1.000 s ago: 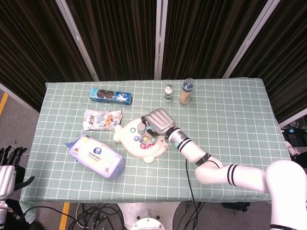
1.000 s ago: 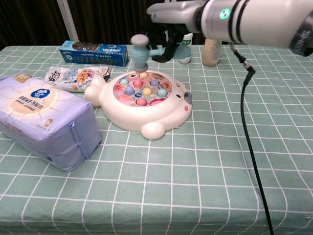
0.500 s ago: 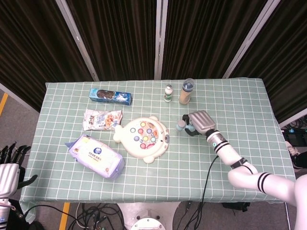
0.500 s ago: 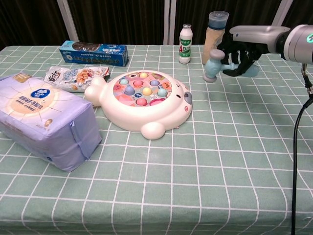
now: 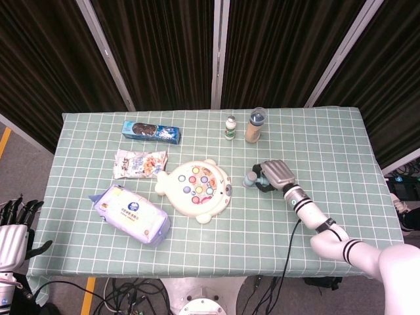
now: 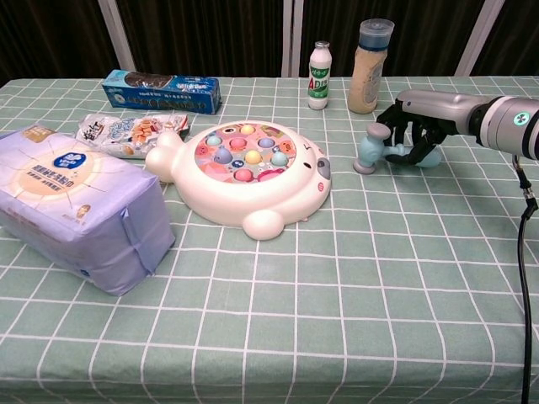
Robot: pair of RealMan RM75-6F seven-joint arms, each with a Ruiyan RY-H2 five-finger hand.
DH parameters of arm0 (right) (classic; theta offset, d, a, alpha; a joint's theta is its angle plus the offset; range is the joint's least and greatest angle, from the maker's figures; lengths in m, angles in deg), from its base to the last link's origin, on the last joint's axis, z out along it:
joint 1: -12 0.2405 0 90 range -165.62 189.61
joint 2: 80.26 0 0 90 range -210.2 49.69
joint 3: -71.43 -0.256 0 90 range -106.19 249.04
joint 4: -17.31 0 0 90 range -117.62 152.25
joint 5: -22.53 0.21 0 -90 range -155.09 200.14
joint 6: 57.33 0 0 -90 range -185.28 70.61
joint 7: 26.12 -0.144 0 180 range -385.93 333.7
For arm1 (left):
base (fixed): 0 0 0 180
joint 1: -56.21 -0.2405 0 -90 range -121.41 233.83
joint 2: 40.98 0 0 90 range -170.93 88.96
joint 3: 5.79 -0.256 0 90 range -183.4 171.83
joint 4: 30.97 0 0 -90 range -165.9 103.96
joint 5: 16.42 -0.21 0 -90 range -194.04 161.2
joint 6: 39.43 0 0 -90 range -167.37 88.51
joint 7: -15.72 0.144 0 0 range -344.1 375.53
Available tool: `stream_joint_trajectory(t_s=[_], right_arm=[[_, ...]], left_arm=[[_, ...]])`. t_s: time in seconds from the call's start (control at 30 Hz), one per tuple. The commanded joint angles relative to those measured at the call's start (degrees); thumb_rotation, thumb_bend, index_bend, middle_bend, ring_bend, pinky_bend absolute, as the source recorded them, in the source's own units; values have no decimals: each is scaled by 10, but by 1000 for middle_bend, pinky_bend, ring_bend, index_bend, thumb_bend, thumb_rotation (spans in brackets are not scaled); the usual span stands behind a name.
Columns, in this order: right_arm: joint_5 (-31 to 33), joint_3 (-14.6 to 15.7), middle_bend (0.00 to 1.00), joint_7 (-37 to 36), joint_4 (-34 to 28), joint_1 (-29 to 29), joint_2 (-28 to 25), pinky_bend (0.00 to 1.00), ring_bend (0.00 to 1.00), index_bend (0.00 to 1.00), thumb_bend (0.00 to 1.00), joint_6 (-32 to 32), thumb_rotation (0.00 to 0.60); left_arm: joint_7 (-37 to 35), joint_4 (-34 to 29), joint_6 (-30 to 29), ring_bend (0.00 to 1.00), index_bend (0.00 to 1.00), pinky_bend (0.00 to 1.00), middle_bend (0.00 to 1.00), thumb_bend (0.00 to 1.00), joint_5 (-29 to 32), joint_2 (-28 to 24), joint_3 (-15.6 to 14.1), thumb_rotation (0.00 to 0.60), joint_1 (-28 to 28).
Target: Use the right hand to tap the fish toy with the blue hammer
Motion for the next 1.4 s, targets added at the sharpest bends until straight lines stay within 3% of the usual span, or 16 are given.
stream_joint_trajectory(t_s=[0.03,0.5,0.77,0.9,1.13,1.27,1.4], right_arm=[[-9,1,421,-8,5,-4,4,455,335,495,372,1,600],[-21,-6,316,-6,-12,-12,-3,307,225,325,199,-1,600],[-27,-8,187,13,-70,-34,-43,122,89,141,121,34,600],[-24,-9,141,43,-128,-76,-94,85,47,83,119,98,600],[-44,19,139,94,-263,-212,-211,83,46,81,192,293,600],[-78,44,140,95,-294,-288,-244,83,46,80,286,400,600],[-108,70,140,78,-310,-347,-259,83,46,81,306,466,600]], left_arm=[[-1,1,0,0,153,2,138,0,0,1,0,600,0],[-2,1,0,0,153,2,138,0,0,0,0,600,0],[-1,0,-1,0,153,2,138,0,-3,-3,3,600,3],[-4,2,-2,0,153,2,138,0,-5,-4,6,600,6],[-10,12,4,0,153,2,138,0,-9,3,11,600,16],[-9,13,5,0,153,2,138,0,-11,5,12,600,20],[-2,8,9,0,153,2,138,0,-14,5,12,600,24]])
